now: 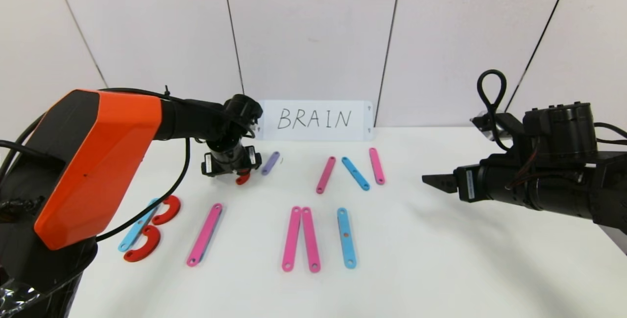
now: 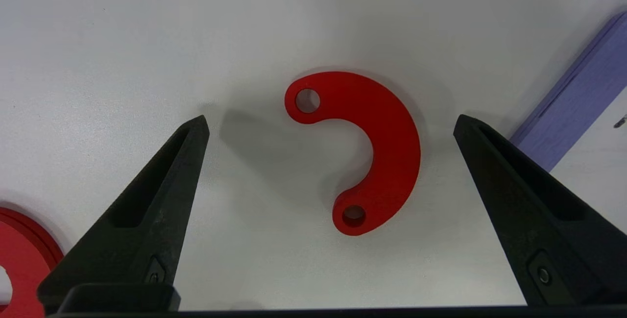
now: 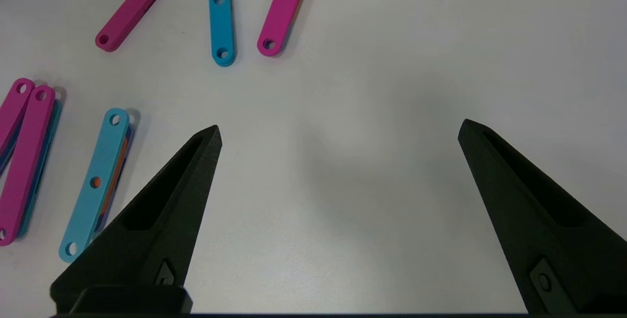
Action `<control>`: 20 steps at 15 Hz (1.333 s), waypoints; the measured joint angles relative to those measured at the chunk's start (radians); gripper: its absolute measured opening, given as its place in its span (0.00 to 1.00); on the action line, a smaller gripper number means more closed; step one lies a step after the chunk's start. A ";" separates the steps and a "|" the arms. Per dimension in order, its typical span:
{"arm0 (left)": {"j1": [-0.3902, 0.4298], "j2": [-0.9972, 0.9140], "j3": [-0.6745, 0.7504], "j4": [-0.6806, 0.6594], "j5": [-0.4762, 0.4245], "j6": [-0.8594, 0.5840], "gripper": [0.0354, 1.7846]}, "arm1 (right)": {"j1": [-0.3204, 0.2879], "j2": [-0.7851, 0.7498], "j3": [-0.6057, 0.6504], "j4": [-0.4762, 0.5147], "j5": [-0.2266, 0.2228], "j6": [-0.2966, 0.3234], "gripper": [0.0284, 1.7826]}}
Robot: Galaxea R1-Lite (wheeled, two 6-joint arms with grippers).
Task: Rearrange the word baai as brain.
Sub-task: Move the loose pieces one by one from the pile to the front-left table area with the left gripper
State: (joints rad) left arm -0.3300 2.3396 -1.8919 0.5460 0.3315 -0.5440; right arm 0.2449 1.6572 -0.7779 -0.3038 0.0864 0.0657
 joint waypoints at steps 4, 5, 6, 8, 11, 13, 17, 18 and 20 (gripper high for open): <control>-0.001 0.004 -0.001 0.006 0.000 -0.001 0.82 | 0.000 0.000 0.000 0.000 0.000 0.000 0.95; -0.003 0.005 -0.001 0.005 0.000 -0.002 0.74 | 0.000 0.000 0.000 0.000 0.000 0.000 0.95; -0.004 0.006 -0.001 0.005 -0.001 -0.002 0.65 | 0.000 0.000 0.000 0.000 0.000 0.000 0.95; -0.006 0.009 -0.001 0.005 -0.001 -0.002 0.43 | 0.000 0.000 0.000 0.001 0.000 0.000 0.95; -0.006 0.016 -0.002 0.003 0.000 -0.002 0.19 | 0.000 0.000 0.001 0.001 0.000 0.000 0.95; -0.006 0.019 -0.003 0.003 -0.001 -0.002 0.15 | 0.000 -0.001 0.001 0.001 0.000 0.000 0.95; -0.006 0.019 -0.006 0.007 -0.001 0.000 0.15 | 0.000 -0.001 0.002 0.000 0.000 0.000 0.95; -0.006 0.017 -0.006 0.009 -0.001 0.002 0.15 | 0.000 0.000 0.002 0.001 0.000 0.000 0.95; -0.007 0.006 -0.006 0.031 -0.006 0.010 0.15 | 0.000 0.000 0.002 0.001 -0.001 0.000 0.95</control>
State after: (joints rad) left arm -0.3366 2.3453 -1.8983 0.5766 0.3260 -0.5345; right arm 0.2449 1.6568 -0.7760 -0.3030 0.0855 0.0657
